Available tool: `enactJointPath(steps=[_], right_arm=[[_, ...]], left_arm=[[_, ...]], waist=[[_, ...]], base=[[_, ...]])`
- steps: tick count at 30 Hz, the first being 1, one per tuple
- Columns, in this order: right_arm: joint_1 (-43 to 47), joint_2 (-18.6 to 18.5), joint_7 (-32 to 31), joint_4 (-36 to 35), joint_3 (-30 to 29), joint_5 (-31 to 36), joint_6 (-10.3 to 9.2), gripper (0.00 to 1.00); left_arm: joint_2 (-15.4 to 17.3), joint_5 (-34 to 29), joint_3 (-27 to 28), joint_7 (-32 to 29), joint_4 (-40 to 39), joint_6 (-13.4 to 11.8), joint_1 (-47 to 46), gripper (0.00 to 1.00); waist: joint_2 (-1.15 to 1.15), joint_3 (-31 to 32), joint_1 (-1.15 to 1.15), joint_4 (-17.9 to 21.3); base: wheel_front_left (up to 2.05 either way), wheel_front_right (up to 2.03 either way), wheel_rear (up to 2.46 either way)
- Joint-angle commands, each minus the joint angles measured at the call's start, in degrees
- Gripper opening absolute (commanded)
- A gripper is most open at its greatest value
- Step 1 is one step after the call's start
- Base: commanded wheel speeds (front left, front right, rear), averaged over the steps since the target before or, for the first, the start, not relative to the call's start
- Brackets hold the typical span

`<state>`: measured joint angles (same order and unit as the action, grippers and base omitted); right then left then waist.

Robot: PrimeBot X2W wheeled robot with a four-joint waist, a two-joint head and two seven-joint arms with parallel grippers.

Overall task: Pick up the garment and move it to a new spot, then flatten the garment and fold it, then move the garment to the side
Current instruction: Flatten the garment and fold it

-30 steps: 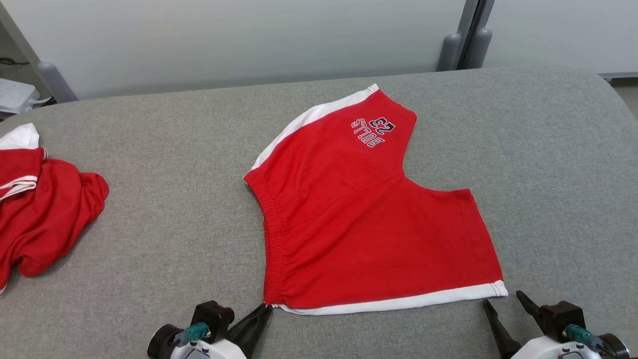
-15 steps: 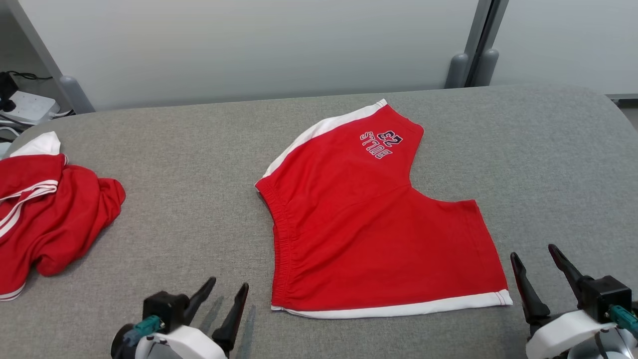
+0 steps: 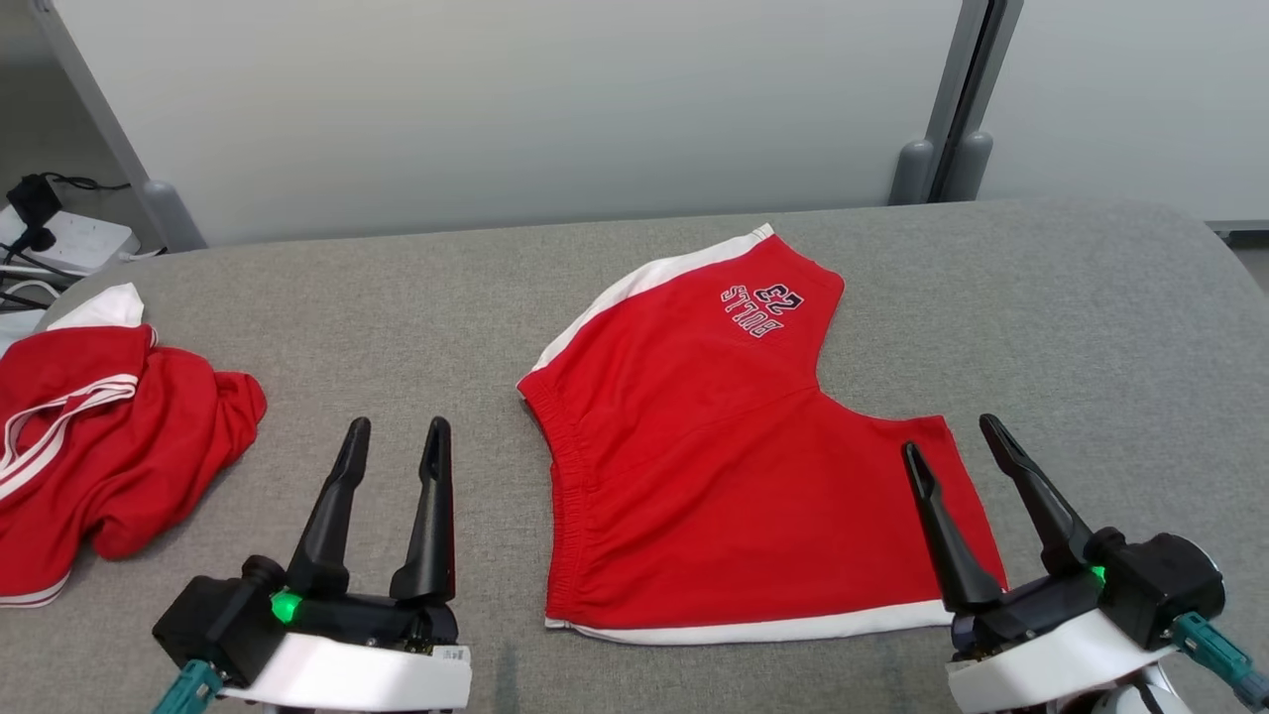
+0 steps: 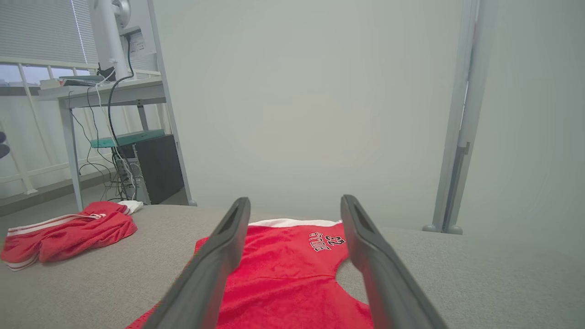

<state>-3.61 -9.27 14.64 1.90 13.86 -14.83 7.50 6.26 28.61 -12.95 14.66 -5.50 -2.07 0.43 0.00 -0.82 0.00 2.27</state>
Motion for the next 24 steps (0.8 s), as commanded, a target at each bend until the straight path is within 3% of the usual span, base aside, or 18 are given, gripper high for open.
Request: enactJointPath(steps=[1, 6, 15, 24], right_arm=[[0.2, -0.4, 0.4, -2.1, 1.0, -0.7, -0.01, 1.00], [2.1, 1.2, 0.4, -2.8, 1.3, -0.3, -0.01, 1.00], [5.8, 3.1, 0.4, 0.9, -2.6, 1.2, -0.01, 1.00], [8.9, 3.6, 0.4, 2.6, -7.8, -0.3, -0.01, 1.00]], left_arm=[[0.0, -1.9, 2.8, 0.3, -2.3, -0.4, -0.7, 1.00], [-2.3, -7.3, 5.0, 0.3, -3.1, 0.7, 3.6, 1.00], [-3.2, -14.8, 8.1, 0.3, 2.2, 3.2, 6.6, 1.00], [-3.3, -16.7, 10.3, 0.3, 6.1, 4.3, 8.2, 1.00]], waist=[[0.00, 0.4, 0.00, 0.2], [0.00, 1.4, 0.00, 0.5], [0.00, 3.5, 0.00, -0.3], [0.00, 4.2, 0.00, -0.7]], base=[[0.00, 0.00, 0.00], [0.00, 0.00, 0.00], [0.00, 0.00, 0.00], [0.00, 0.00, 0.00]])
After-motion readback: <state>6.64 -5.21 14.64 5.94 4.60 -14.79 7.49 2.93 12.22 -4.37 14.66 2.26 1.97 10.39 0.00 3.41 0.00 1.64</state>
